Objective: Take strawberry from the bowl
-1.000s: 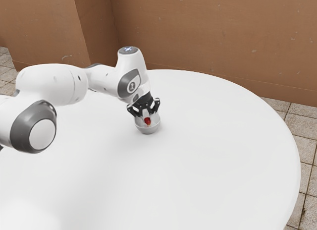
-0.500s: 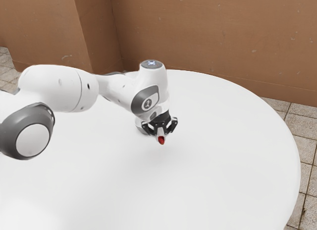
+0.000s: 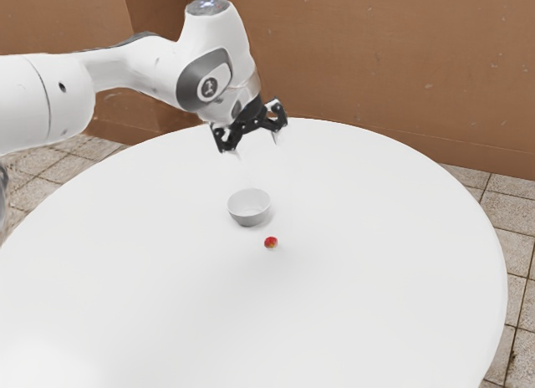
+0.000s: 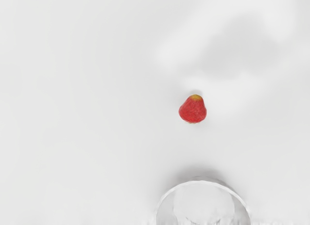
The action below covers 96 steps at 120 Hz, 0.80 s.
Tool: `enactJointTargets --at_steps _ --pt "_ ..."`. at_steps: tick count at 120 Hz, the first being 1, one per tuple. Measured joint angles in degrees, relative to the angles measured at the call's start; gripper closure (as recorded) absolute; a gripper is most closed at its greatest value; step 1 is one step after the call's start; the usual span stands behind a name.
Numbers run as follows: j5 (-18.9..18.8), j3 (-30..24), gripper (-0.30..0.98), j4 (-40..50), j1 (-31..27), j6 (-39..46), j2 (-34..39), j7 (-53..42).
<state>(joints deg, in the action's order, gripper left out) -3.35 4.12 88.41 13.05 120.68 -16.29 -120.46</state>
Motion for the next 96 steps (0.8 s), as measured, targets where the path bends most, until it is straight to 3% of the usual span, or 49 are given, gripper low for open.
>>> enactJointTargets --at_steps 11,25,50,59,80,96 --pt "2.2 2.6 0.06 -0.3 -0.6 -8.4 8.0 7.6" --pt "3.7 3.2 0.03 -0.3 -5.9 -21.3 17.0 19.4" --pt "1.4 1.7 0.01 -0.1 -14.5 -35.6 19.3 37.0" --pt "2.5 0.0 0.01 0.1 -13.6 -37.8 19.3 44.9" --pt "4.7 -0.8 0.0 1.5 -5.4 -40.3 19.7 63.7" --pt "4.6 -1.5 0.0 2.7 -7.6 -40.5 20.5 74.6"
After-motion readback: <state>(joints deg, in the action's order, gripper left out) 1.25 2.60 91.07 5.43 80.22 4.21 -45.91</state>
